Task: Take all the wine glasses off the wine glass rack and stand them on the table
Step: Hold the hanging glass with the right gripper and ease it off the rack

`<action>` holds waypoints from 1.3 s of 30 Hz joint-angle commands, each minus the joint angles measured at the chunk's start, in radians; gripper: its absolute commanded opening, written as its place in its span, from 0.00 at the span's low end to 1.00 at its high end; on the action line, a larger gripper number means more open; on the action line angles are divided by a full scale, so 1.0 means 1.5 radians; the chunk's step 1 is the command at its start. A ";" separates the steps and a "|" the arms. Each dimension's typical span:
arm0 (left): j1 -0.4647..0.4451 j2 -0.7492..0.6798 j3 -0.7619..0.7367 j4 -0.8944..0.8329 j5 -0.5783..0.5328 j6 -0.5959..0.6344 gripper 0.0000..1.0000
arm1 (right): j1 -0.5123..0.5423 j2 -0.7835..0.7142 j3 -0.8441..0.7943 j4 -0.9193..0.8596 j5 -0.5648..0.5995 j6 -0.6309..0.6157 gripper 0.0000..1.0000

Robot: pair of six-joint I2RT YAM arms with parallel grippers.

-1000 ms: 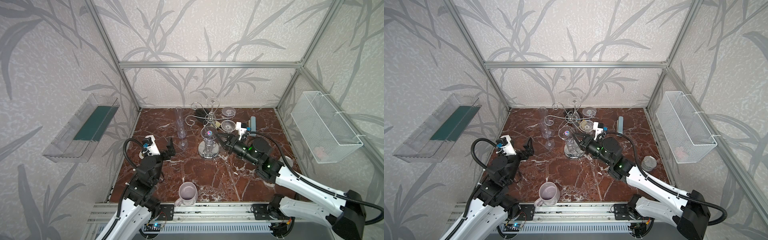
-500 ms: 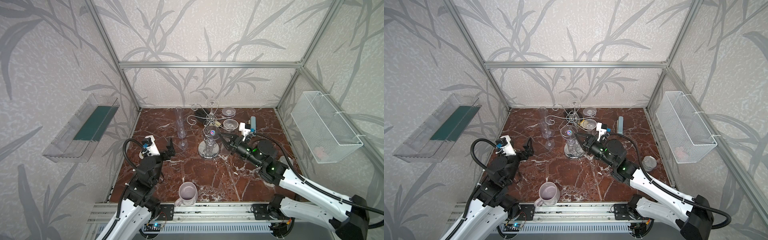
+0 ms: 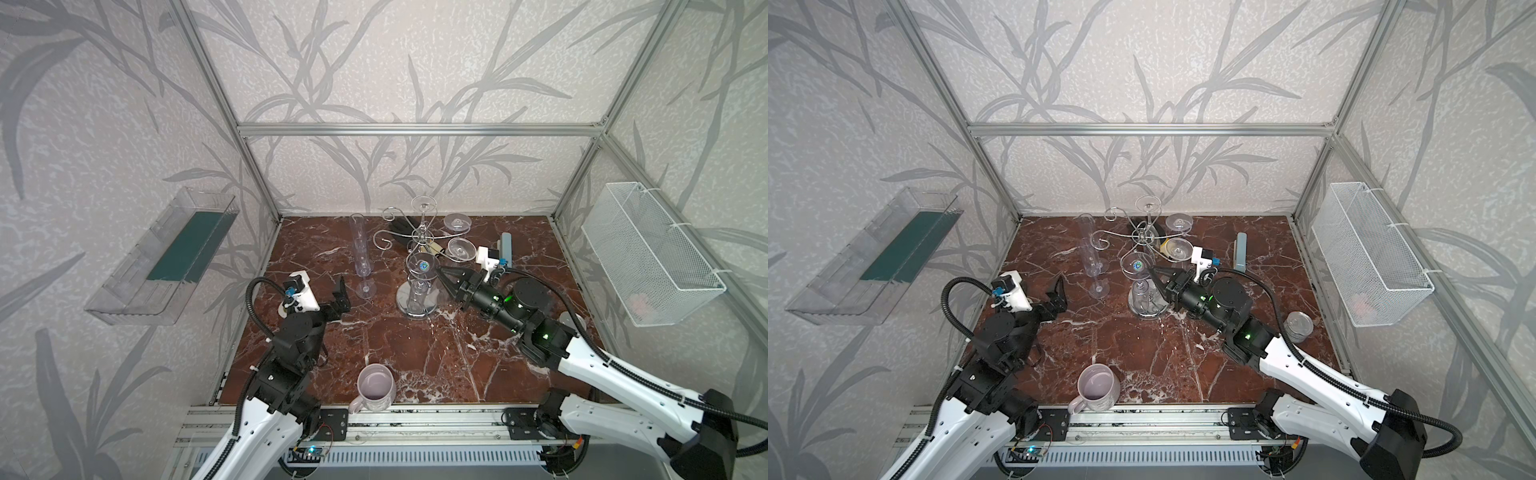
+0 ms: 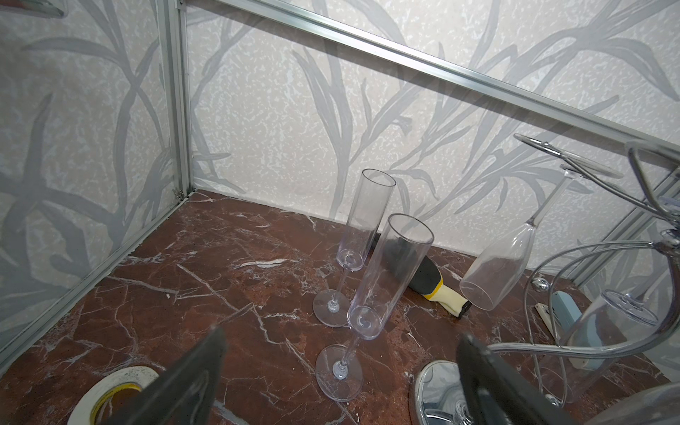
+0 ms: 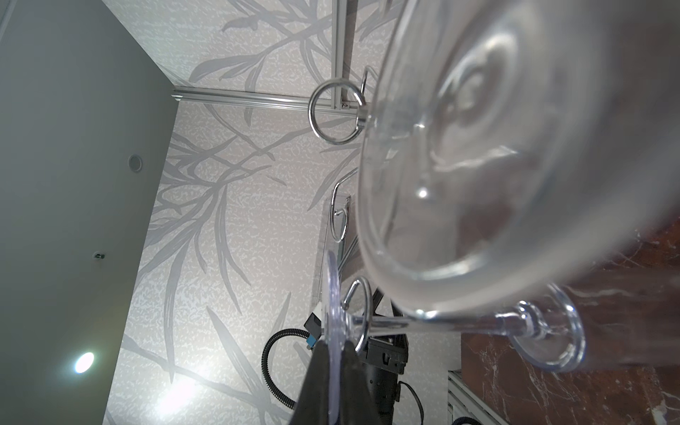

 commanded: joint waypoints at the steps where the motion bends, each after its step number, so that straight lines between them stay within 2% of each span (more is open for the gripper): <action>1: 0.001 -0.007 0.006 -0.011 0.001 -0.022 0.99 | 0.004 -0.004 0.029 0.018 -0.006 0.010 0.00; 31: 0.001 -0.012 -0.005 -0.036 0.008 -0.045 0.99 | 0.004 0.052 0.102 0.038 -0.033 0.081 0.00; 39: 0.001 -0.043 -0.003 -0.049 0.008 -0.049 0.99 | 0.004 0.052 0.096 0.028 0.032 0.097 0.00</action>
